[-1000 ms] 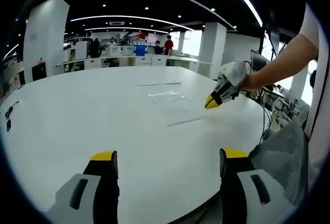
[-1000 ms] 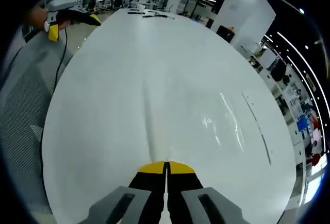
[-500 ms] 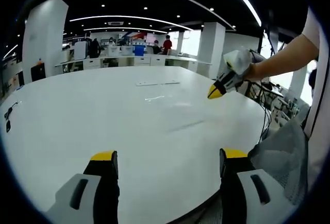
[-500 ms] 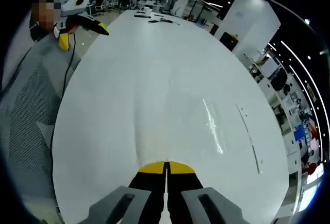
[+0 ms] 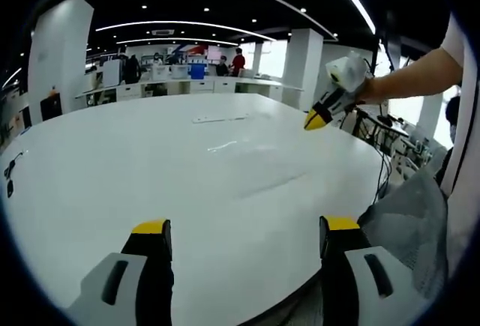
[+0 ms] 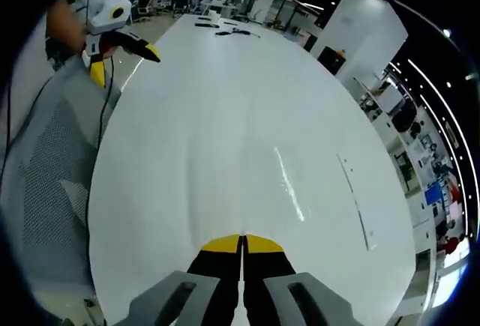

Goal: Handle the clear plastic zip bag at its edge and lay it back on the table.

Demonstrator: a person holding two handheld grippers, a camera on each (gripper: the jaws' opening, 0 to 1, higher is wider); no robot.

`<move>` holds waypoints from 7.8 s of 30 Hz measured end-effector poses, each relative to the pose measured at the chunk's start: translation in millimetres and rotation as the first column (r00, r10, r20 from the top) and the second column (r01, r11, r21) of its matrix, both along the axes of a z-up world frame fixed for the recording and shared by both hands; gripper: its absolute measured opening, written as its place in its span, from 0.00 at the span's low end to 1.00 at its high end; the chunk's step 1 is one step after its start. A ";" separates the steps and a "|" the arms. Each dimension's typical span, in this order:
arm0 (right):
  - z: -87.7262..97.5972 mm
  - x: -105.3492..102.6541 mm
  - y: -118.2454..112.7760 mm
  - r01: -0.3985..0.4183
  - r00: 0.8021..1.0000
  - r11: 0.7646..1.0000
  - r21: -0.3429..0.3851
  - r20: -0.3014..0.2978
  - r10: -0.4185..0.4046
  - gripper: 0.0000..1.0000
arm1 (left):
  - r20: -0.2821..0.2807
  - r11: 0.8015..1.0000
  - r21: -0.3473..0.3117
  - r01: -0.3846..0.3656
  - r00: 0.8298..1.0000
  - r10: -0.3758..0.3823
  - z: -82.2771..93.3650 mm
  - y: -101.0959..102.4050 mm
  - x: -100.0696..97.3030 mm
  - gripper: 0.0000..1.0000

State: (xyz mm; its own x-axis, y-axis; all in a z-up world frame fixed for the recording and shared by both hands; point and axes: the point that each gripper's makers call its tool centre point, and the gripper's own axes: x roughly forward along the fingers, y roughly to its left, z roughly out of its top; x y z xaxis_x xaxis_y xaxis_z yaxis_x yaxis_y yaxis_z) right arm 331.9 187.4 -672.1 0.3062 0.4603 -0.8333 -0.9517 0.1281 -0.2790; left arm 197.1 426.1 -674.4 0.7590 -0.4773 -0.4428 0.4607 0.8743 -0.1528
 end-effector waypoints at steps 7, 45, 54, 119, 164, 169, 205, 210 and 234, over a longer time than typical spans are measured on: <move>15.5 -3.6 -0.9 -0.009 1.000 1.000 -0.006 -0.002 0.009 0.00 | 0.000 1.000 0.001 0.006 1.000 -0.006 2.7 -2.5 -1.2 0.79; 89.4 -37.5 1.4 -0.042 0.999 0.999 -0.022 -0.027 0.042 0.00 | 0.079 0.993 -0.005 0.117 0.990 -0.116 48.0 -18.7 8.7 0.73; 108.7 -45.0 1.8 -0.058 0.998 0.998 -0.034 -0.013 0.057 0.00 | 0.151 0.986 -0.002 0.167 0.975 -0.165 88.9 -31.2 18.4 0.71; 179.9 -84.5 14.8 -0.218 0.967 0.970 -0.111 0.106 0.230 0.00 | 0.280 0.800 0.262 0.540 0.751 -0.598 221.0 -113.5 21.3 0.22; 184.5 -98.1 17.2 -0.252 0.955 0.955 -0.154 0.117 0.271 0.00 | 0.007 0.557 0.535 0.636 0.655 -0.756 186.4 -110.6 19.5 0.09; 184.6 -99.7 18.3 -0.256 0.955 0.954 -0.153 0.116 0.274 0.00 | -0.006 0.550 0.540 0.637 0.656 -0.755 183.6 -109.8 20.4 0.09; 182.9 -100.9 20.6 -0.266 0.952 0.953 -0.148 0.113 0.284 0.00 | -0.096 0.500 0.546 0.672 0.643 -0.760 168.6 -108.0 13.7 0.00; 181.0 -101.8 20.7 -0.264 0.954 0.954 -0.142 0.105 0.279 0.00 | -0.093 0.507 0.546 0.667 0.650 -0.754 170.2 -107.5 14.6 0.00; 174.7 -100.9 26.1 -0.248 0.962 0.966 -0.079 0.095 0.255 0.00 | -0.100 0.504 0.559 0.659 0.657 -0.747 173.8 -106.6 13.4 0.00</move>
